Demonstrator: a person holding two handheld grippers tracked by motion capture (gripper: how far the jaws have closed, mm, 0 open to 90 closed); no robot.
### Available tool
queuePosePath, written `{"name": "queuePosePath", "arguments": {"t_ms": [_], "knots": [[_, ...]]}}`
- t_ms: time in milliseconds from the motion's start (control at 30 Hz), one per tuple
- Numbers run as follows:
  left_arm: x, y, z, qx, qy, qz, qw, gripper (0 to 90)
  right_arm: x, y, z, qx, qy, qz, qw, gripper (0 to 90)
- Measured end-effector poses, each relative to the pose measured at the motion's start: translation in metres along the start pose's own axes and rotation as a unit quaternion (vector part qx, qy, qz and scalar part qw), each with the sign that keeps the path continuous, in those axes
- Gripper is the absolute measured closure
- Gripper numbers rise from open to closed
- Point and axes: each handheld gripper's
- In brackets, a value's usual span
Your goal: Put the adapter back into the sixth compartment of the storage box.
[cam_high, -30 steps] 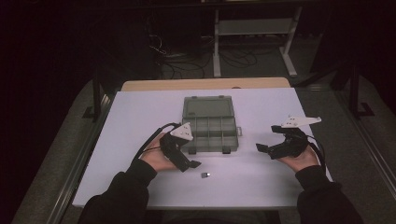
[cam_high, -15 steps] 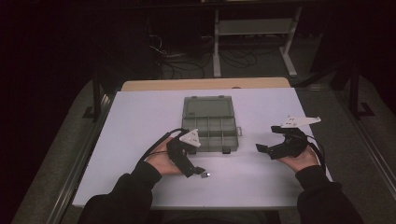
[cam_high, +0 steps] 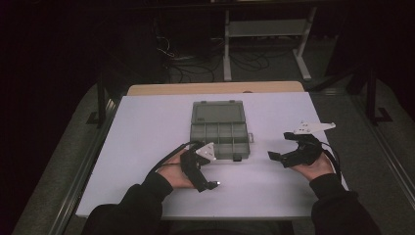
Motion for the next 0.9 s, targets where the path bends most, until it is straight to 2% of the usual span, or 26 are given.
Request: {"name": "queuePosePath", "arguments": {"t_ms": [133, 167, 367, 433, 600, 733, 800, 833, 867, 900], "knots": [[-0.003, 0.001, 0.001, -0.005, -0.007, -0.005, 1.0000, 0.0, 0.000, 0.000, 0.000, 0.001, -0.001, 0.000, 1.0000, 0.0], [-0.008, 0.004, 0.003, -0.011, -0.018, -0.009, 0.9997, 0.0, 0.000, 0.000, 0.000, 0.001, -0.001, 0.000, 1.0000, 0.0], [-0.012, 0.007, 0.005, -0.017, -0.025, -0.015, 0.9994, 0.1, -0.001, 0.000, 0.000, 0.001, -0.003, 0.000, 1.0000, 0.0], [-0.012, 0.007, 0.005, -0.021, -0.026, -0.017, 0.9993, 2.7, -0.001, 0.000, 0.000, 0.001, -0.003, 0.000, 1.0000, 0.0], [-0.013, 0.008, 0.005, -0.028, -0.027, -0.026, 0.9989, 13.2, -0.001, 0.000, 0.000, 0.001, -0.004, 0.001, 1.0000, 0.0], [-0.013, 0.008, 0.005, -0.028, -0.027, -0.031, 0.9988, 18.2, -0.001, 0.000, 0.000, 0.001, -0.004, 0.001, 1.0000, 0.0], [-0.012, 0.008, 0.004, -0.029, -0.026, -0.035, 0.9986, 27.3, -0.001, 0.000, 0.000, 0.001, -0.005, 0.001, 1.0000, 0.0], [-0.012, 0.008, 0.004, -0.029, -0.026, -0.035, 0.9986, 27.3, -0.001, 0.000, 0.000, 0.001, -0.005, 0.001, 1.0000, 0.0], [-0.011, 0.007, 0.004, -0.030, -0.024, -0.036, 0.9986, 35.5, -0.001, 0.000, 0.000, 0.001, -0.005, 0.001, 1.0000, 0.0], [-0.010, 0.007, 0.004, -0.030, -0.024, -0.037, 0.9986, 37.3, -0.001, 0.000, 0.000, 0.001, -0.005, 0.002, 1.0000, 0.0]]}}
Point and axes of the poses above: each handheld gripper's, and its own axes: x roughly backward along the jaws, z roughly out of its top, y roughly to its right, and after that the axes turned 14 degrees about -x, right-handed
